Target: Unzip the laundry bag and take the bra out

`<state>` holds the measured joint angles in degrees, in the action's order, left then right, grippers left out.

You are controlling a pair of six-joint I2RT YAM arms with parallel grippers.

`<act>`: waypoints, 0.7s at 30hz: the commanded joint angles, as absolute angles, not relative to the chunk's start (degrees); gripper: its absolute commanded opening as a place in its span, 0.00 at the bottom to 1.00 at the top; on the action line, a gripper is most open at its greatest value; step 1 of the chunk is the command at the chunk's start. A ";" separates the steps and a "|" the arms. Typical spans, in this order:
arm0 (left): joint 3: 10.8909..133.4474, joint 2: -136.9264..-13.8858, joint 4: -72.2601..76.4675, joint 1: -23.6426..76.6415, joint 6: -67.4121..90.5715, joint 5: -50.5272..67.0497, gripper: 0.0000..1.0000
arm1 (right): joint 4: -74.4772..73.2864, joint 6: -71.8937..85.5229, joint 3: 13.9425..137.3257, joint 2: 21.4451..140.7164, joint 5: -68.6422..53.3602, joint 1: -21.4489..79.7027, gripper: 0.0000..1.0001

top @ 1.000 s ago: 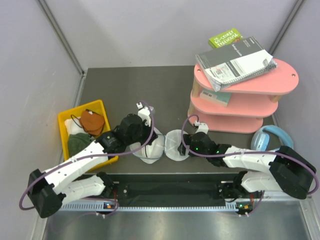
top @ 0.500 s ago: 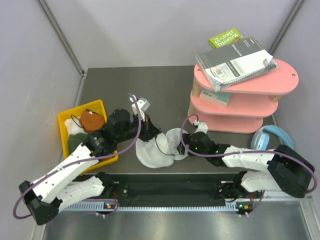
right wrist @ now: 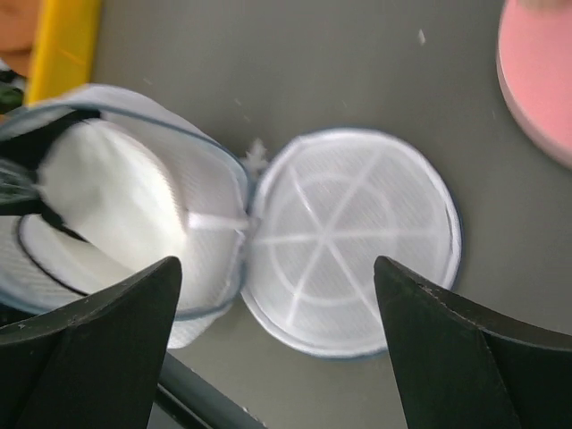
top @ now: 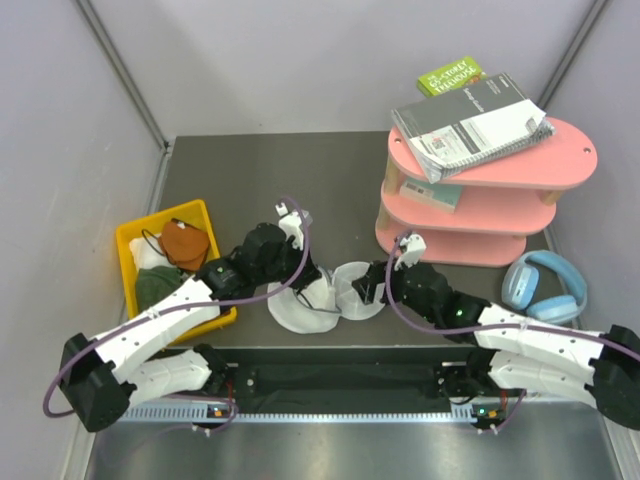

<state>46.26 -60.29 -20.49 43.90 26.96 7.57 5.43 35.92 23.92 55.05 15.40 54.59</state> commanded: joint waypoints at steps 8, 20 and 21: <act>44.82 -57.92 -16.35 43.07 29.53 3.60 0.00 | 34.79 17.23 23.90 64.13 6.60 56.34 0.83; 45.35 -56.87 -16.79 42.45 28.48 5.54 0.00 | 51.06 14.59 27.42 80.05 -2.10 56.95 0.76; 45.35 -56.95 -16.61 42.36 28.39 5.71 0.00 | 51.41 14.50 27.86 80.85 -2.20 56.95 0.76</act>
